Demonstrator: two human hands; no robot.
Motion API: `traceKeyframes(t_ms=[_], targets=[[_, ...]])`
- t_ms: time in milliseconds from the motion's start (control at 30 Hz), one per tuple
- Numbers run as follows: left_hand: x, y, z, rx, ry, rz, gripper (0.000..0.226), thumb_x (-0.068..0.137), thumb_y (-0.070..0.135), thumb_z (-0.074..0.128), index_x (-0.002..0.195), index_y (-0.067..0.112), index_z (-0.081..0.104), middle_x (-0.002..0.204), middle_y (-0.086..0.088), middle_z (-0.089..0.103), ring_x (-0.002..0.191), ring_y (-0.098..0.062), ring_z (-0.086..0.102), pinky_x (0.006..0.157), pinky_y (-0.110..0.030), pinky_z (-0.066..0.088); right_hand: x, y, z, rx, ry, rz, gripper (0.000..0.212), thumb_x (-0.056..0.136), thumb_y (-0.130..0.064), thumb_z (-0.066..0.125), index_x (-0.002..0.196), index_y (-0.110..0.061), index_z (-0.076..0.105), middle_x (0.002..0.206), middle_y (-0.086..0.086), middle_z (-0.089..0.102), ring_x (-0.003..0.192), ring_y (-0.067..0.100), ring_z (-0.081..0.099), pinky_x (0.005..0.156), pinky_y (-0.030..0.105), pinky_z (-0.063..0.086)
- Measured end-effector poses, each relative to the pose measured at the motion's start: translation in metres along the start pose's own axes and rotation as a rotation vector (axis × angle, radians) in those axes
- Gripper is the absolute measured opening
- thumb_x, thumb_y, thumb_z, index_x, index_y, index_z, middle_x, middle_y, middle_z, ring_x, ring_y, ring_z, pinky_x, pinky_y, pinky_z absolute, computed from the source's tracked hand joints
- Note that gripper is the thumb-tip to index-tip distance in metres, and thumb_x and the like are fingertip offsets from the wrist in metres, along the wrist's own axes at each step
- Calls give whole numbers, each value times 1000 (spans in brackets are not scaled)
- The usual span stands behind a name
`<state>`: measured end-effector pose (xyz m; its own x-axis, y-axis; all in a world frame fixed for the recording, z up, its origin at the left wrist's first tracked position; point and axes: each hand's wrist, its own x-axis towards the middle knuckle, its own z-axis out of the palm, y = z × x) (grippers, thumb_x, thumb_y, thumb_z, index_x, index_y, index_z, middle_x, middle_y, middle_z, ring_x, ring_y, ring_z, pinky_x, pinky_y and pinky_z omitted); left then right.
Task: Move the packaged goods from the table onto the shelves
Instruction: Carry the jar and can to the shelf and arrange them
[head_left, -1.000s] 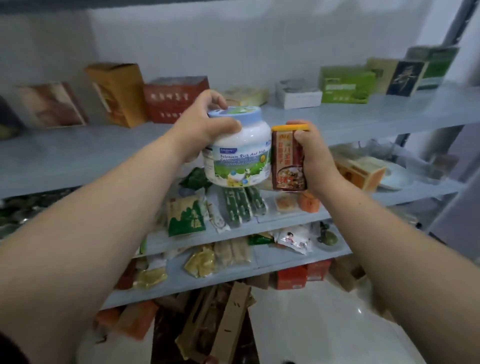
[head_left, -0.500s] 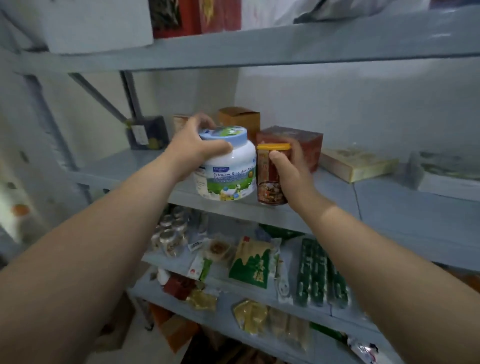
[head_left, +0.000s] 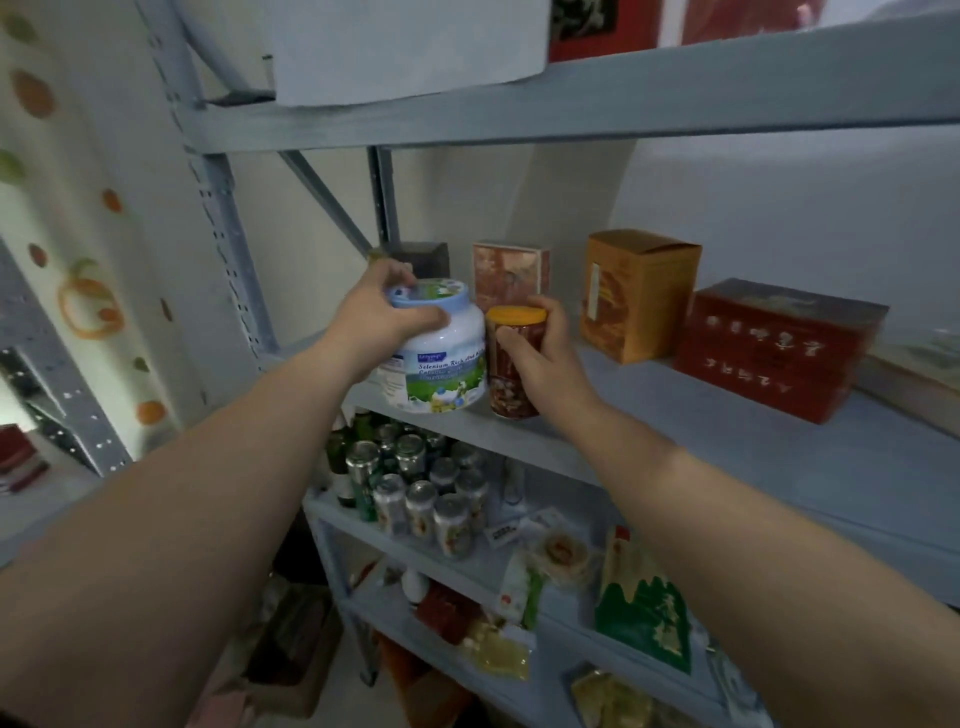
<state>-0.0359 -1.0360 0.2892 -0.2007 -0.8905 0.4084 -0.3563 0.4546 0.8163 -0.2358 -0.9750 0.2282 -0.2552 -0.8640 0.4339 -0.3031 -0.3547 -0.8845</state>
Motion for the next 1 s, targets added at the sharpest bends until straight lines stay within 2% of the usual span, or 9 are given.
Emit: traceKeyframes(t_ms=[100,233,400,500,567,667,767,900,1000], targets=[[33,-38,-24,21,16,-3,46,67,30,86,99,28,52,95,5,60,77,-8,58,61,-26,45,26,8,47,-33,-26,9,48,100,-27,62,139,-22,35,118,-6,52,102,5,52,73,1,38],[74,-88,-45,67,-22,-7,46,73,28,85,104,24,52,95,7,60,81,-13,59,66,-31,48,57,30,95,-96,-43,15,41,98,-23,65,127,-30,36,126,2,50,114,14,51,87,19,39],[110,-143,-52,76,-139,-6,40,83,26,79,112,24,52,111,-3,58,88,-14,59,67,-28,48,95,47,124,-207,-66,48,52,96,-25,68,140,-26,39,130,1,53,117,18,53,94,27,41],[135,-169,-50,124,-81,35,46,79,44,78,116,29,56,124,-7,51,108,-25,57,91,-37,53,120,52,131,-294,-117,57,63,93,-25,72,145,-26,37,128,-4,52,115,14,52,95,26,41],[150,-179,-46,183,-36,26,49,83,40,77,125,25,58,133,-10,39,121,-25,48,108,-33,41,134,58,137,-326,-118,45,66,90,-24,75,144,-26,37,131,-4,53,117,14,53,99,30,44],[167,-187,-41,212,-39,11,49,92,31,71,136,21,53,142,-12,34,128,-23,43,107,-23,33,153,68,149,-358,-123,11,68,88,-22,77,143,-29,38,132,-4,55,111,10,52,94,26,43],[183,-194,-41,239,-39,59,50,96,29,64,141,16,50,143,-15,43,133,-28,42,111,-32,33,173,76,159,-376,-109,-26,66,86,-19,76,140,-29,40,134,0,56,107,9,52,88,26,42],[198,-207,-39,212,-28,18,46,101,24,56,145,22,43,145,-16,35,132,-27,40,105,-28,34,197,92,170,-308,-95,9,82,81,-17,77,148,-26,32,138,2,53,116,17,57,100,41,50],[211,-218,-36,185,-15,13,43,103,24,52,145,25,41,145,-15,30,132,-28,41,109,-32,39,208,104,172,-232,-103,26,92,82,-11,75,155,-25,21,138,-3,50,122,14,53,104,37,47]])
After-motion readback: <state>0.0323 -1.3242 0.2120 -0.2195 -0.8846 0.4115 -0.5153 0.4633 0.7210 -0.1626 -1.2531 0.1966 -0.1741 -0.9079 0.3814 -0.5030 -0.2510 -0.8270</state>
